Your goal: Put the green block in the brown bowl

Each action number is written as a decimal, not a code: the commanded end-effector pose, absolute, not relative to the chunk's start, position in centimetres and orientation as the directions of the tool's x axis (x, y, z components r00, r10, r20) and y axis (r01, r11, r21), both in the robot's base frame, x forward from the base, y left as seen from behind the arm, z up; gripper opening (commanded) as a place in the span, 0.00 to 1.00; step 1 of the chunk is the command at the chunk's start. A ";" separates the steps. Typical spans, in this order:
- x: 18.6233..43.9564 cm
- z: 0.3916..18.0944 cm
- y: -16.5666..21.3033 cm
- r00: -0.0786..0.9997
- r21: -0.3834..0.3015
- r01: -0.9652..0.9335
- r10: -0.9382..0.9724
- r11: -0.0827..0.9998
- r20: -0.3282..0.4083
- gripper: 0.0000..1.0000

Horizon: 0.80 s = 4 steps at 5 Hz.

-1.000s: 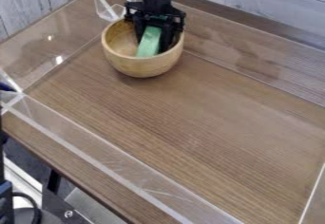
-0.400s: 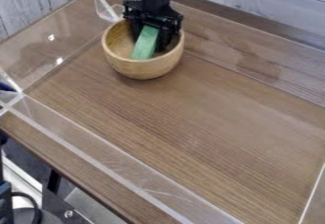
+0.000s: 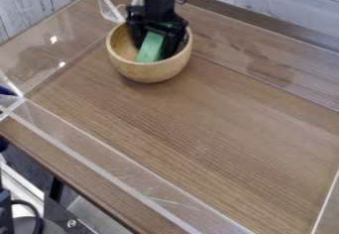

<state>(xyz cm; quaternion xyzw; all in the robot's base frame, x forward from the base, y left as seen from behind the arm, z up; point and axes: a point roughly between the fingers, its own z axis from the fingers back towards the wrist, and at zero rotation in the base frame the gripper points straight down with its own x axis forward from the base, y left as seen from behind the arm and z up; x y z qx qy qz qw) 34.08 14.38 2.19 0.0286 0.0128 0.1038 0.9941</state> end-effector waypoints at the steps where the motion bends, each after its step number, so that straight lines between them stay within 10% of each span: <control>1: 34.1 5.6 14.8 0.970 0.036 -0.240 0.238 0.970 0.049 1.00; 4: 34.7 18.0 14.6 0.951 -0.031 -0.192 0.194 0.981 0.240 1.00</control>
